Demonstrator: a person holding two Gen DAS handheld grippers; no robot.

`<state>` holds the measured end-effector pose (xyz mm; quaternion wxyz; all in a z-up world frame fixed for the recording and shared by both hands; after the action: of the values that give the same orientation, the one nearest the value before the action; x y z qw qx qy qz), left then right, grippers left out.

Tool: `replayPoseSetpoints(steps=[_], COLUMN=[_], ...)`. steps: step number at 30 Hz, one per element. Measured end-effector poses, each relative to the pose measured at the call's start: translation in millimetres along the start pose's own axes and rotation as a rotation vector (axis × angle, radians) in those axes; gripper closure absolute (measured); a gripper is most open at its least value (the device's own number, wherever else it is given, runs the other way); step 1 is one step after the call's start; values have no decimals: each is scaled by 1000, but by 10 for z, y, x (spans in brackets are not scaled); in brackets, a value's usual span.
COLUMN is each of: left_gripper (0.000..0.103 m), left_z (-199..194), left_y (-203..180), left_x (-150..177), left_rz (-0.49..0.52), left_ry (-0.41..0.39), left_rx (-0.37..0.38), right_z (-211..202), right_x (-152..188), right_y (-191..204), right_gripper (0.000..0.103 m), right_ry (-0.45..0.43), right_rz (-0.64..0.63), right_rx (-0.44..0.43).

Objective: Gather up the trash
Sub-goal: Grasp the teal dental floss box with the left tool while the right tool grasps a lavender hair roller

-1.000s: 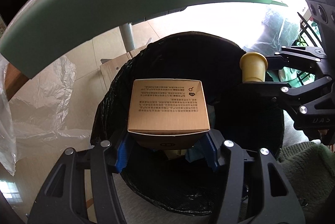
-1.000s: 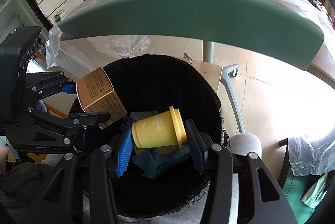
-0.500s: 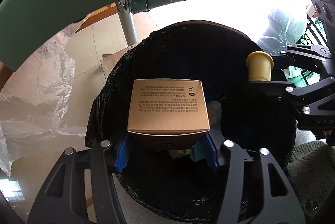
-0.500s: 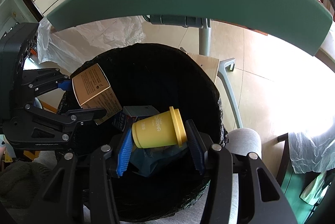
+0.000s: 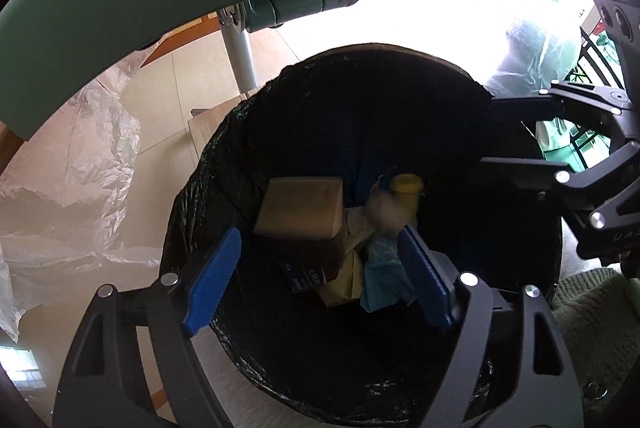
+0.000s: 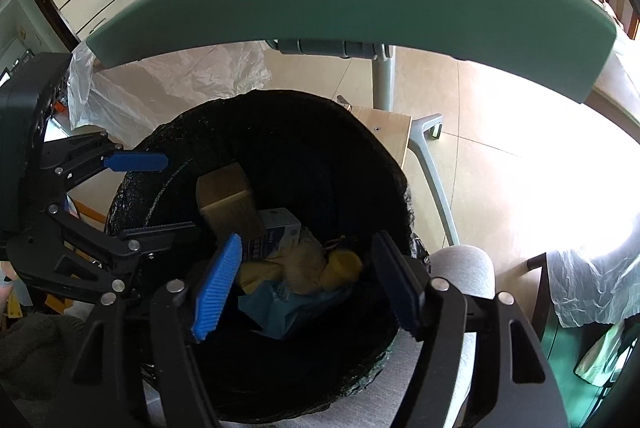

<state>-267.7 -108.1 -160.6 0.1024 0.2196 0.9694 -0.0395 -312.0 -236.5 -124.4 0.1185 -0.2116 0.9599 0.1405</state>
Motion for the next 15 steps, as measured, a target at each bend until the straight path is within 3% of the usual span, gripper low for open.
replayPoseSetpoints(steps=[4, 7, 9, 10, 12, 15], left_gripper=[22, 22, 16, 8, 7, 2], left_z=[-180, -514, -802, -973, -1353, -1794], left_y=[5, -60, -162, -223, -301, -248], left_x=[25, 23, -4, -19, -94, -270], left_rz=[-4, 10, 56, 96, 162, 134], left_ry=[-28, -72, -109, -137, -243, -413], left_rx=[-1, 34, 61, 61, 16, -51], right_z=[-202, -643, -923, -1062, -1373, -1730], right_x=[1, -40, -97, -137, -290, -579], right_y=[6, 75, 112, 117, 65, -149], right_gripper=[31, 24, 16, 15, 8, 4], right_ry=[-29, -118, -188, -225, -321, -463], right_rz=[-16, -56, -84, -96, -94, -26], right_rx=[17, 4, 11, 21, 73, 139])
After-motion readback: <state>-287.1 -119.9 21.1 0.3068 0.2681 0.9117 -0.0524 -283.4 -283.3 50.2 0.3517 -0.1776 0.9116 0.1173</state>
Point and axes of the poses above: each gripper's, at about its wrist camera, not at the fingertips, and z roughly the way its jaws point, y to its left, x to its underside, the point moved 8 cm from there along z, roughly the way its jaws point, and after that the axes turned 11 degrees about y, right-handed, at the moved point
